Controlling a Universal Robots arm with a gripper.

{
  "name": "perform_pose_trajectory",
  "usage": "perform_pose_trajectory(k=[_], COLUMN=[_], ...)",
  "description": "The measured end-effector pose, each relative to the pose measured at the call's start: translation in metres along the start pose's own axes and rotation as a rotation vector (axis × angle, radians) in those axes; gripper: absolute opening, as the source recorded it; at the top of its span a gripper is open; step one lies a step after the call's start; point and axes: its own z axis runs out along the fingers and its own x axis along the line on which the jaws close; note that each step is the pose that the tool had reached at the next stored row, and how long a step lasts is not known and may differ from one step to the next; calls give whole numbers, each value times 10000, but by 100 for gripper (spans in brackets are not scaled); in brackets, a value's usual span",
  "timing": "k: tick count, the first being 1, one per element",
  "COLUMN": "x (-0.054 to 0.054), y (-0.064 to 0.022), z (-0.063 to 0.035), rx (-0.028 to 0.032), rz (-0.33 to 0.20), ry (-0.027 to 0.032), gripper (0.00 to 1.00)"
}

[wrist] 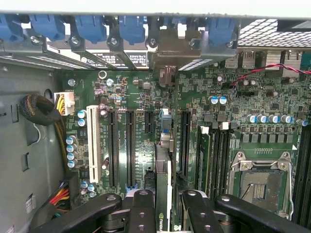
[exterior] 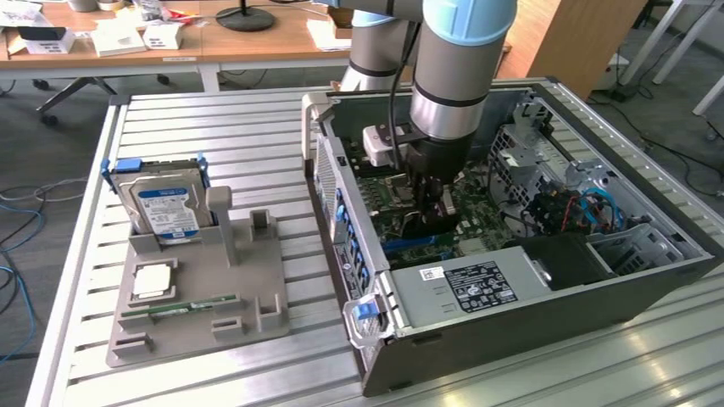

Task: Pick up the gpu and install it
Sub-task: 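Insert the gpu into the slot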

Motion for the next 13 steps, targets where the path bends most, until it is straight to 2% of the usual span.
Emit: perform_pose_trajectory(k=[4,7,9,13], x=[0,0,0,-1], y=[0,-1,-2,-2], z=[0,1,0,4], rx=[0,-59,-68,-49], rz=[1,3,2,0], ry=[0,1,1,1], gripper=[26,26,26,26])
